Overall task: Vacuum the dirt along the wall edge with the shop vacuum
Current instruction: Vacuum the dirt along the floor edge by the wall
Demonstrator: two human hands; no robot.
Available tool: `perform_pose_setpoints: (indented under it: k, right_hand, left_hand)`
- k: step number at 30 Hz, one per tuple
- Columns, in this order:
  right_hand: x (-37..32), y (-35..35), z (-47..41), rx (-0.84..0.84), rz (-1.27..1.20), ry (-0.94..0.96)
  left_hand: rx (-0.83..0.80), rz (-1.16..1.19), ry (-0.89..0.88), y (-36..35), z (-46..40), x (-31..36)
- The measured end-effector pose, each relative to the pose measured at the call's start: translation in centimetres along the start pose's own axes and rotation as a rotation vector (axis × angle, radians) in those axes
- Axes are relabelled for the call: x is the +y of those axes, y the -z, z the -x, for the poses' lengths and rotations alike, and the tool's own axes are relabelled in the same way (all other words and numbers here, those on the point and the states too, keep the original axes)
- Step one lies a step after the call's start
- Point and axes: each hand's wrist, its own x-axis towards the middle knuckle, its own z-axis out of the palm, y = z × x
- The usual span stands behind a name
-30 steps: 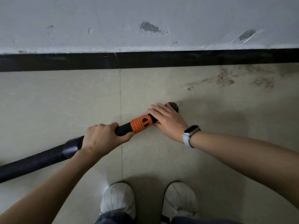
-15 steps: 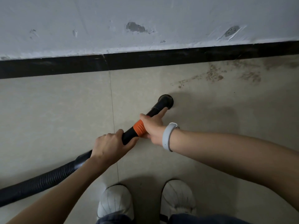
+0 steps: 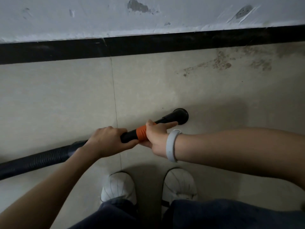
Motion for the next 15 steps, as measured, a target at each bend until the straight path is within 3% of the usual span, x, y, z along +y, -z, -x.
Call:
perform_pose_setpoints:
  k: [4,5,10,15]
  right_hand:
    - [-1.0,-1.0,1.1,-0.183,-0.046,0.012]
    - [-1.1,-1.1,2.3,-0.196,0.06,0.041]
    - [-0.9,-3.3,5.5,-0.41,0.163,-0.147]
    - [-3.6,-4.5,4.8,-0.367,0.219,0.156]
  left_hand:
    - [-0.004,0.043,0.077,1.3,0.5,-1.1]
    - [-0.02,0.065,0.108,1.8,1.0,-1.6]
    - [-0.053,0.143,0.262,3.8,3.8,-4.2]
    - [0.161,0.121,0.312,2.7,2.4,-2.9]
